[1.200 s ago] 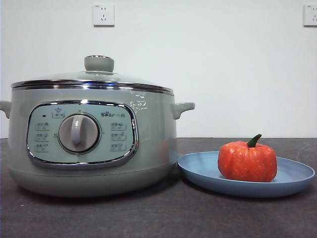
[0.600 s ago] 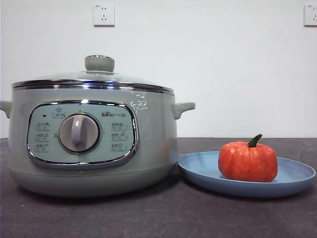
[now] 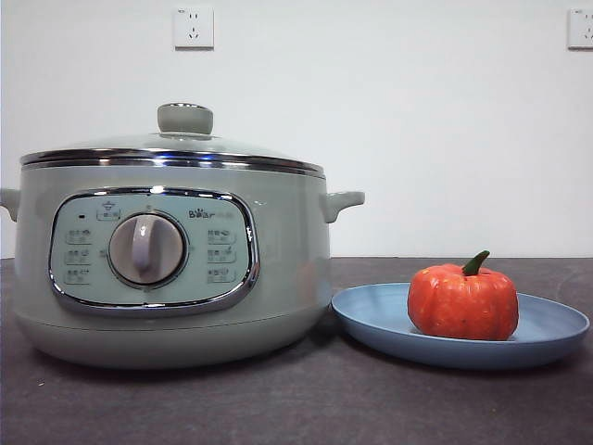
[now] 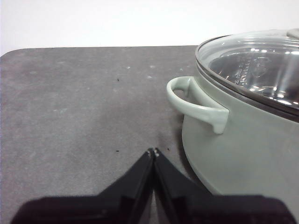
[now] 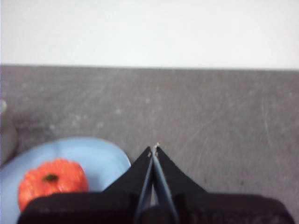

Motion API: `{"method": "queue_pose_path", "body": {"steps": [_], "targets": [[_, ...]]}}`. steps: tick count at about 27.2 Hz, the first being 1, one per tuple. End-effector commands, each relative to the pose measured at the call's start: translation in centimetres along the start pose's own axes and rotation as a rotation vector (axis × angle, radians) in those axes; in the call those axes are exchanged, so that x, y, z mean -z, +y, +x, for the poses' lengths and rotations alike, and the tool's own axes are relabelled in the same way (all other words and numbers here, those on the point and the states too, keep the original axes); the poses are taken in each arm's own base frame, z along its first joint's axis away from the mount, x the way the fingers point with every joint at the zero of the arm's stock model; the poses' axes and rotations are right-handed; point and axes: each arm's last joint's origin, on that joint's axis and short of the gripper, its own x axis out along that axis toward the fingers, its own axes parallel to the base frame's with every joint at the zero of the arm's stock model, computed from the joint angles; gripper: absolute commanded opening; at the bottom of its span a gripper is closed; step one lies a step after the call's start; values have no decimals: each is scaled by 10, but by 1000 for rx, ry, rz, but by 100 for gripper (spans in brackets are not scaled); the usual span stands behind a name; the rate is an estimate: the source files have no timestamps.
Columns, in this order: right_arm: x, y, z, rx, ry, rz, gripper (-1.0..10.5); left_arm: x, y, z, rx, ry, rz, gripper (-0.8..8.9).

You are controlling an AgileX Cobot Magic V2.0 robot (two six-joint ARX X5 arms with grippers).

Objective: Take the pumpkin out from the steamer,put the pumpkin in the blue plate,close the lid

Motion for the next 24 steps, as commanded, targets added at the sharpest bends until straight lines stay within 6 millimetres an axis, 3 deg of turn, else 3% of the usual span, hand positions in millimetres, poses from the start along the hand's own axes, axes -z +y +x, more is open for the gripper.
{"method": "queue_pose_path", "body": {"steps": [1, 8, 24], "targets": [[14, 0, 5, -5, 24, 3, -16, 5, 0, 1, 2, 10, -7, -3], [34, 0, 12, -12, 65, 26, -16, 5, 0, 1, 2, 10, -7, -3], [33, 4, 13, -43, 61, 28, -16, 5, 0, 1, 3, 10, -7, -3]]}}
